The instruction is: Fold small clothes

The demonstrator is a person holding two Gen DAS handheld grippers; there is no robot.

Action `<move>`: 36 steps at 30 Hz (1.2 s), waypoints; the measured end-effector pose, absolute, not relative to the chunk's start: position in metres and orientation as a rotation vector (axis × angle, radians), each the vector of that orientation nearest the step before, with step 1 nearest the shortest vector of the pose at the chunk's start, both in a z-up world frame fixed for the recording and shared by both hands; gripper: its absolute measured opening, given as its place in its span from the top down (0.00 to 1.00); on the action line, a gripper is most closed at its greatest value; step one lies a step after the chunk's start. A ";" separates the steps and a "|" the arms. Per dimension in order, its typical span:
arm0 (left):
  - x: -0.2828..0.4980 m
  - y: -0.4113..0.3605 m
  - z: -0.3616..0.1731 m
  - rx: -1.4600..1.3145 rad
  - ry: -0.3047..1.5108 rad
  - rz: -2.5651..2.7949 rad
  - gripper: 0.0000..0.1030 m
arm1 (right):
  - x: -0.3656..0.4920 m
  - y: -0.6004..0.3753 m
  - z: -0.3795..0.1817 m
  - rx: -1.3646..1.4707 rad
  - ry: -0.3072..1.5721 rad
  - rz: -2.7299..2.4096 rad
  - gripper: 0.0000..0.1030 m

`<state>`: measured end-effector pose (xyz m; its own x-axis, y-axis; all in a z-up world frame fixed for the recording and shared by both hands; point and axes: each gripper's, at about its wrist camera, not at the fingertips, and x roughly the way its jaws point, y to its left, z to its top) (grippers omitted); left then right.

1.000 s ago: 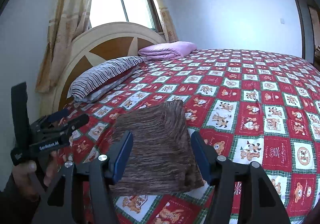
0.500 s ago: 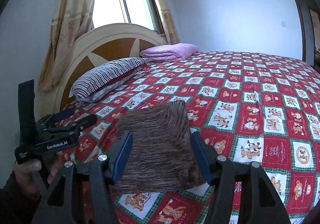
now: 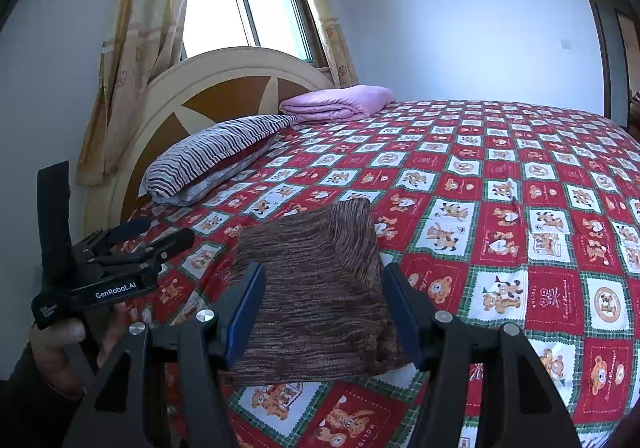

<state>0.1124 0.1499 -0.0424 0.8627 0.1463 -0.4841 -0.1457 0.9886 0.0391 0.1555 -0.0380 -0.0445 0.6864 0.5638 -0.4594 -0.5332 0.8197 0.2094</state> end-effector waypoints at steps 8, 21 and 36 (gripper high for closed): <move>0.112 0.149 -0.043 0.001 0.509 0.153 0.02 | 0.153 -0.036 -0.047 0.066 0.539 0.612 0.40; 0.112 0.152 -0.039 0.010 0.506 0.179 0.00 | 0.150 -0.037 -0.043 0.079 0.514 0.601 0.40; 0.114 0.156 -0.037 -0.002 0.497 0.197 0.00 | 0.148 -0.038 -0.041 0.089 0.509 0.600 0.40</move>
